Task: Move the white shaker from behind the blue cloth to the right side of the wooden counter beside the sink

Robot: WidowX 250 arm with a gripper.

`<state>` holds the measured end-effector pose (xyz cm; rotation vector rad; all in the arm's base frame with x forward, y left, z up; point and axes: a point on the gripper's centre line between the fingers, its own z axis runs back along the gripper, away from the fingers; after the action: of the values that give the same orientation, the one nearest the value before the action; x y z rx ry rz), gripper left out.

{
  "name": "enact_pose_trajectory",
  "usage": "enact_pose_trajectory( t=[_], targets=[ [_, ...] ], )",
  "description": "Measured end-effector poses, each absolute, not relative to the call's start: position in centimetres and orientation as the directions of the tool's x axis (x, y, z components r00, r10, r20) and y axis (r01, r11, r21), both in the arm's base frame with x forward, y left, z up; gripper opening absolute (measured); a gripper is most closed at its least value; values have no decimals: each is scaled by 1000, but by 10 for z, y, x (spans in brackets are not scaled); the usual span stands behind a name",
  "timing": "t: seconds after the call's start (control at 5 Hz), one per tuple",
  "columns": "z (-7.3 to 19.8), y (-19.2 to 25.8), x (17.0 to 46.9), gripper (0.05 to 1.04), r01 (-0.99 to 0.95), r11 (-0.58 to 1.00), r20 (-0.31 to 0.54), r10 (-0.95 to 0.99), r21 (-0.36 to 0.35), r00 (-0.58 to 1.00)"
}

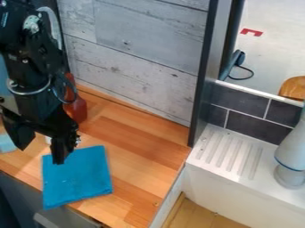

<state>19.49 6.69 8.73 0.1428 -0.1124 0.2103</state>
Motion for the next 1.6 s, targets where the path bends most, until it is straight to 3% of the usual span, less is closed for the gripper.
enact_pose_trajectory(
  t=[0.2,0.4,0.6,1.0,1.2,1.6],
  targets=[
    [83,66,193,1001,-215,968,106,202,126,974],
    [85,93,218,1001,-265,956,84,257,121,963],
    [80,110,263,1001,-258,961,59,254,97,966],
    [65,135,309,1001,-158,975,23,156,154,987],
    [53,146,318,1001,-99,975,-19,105,196,994],
    [41,163,326,1001,-79,975,-53,92,208,994]
  ],
)
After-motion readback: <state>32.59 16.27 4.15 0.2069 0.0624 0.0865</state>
